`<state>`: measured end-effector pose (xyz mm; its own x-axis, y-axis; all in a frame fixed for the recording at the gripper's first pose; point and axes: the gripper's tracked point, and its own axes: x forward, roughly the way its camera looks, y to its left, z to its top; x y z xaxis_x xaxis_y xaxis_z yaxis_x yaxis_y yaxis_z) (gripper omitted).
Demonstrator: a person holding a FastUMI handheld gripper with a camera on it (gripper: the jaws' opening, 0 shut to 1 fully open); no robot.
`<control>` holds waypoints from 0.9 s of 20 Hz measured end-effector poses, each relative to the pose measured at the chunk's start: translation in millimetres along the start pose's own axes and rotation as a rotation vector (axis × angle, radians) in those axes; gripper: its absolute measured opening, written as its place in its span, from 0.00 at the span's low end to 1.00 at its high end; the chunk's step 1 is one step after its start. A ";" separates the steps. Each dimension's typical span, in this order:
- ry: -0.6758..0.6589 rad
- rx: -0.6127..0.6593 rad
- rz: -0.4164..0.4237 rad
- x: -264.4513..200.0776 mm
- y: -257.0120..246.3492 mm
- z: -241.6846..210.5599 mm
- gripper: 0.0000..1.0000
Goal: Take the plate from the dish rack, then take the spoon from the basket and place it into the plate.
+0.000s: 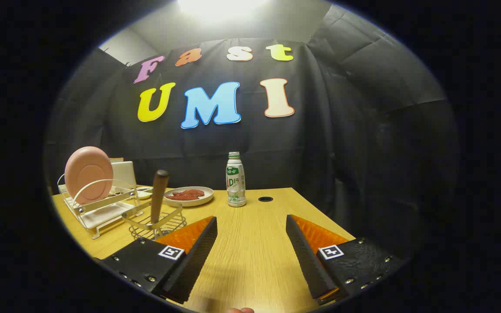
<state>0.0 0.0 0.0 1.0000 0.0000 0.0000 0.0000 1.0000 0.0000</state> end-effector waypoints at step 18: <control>-0.030 -0.041 -0.218 -92.2 57.0 178.9 0.96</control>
<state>-92.2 57.0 178.9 0.9758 -0.2158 0.0343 0.2170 0.9755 -0.0369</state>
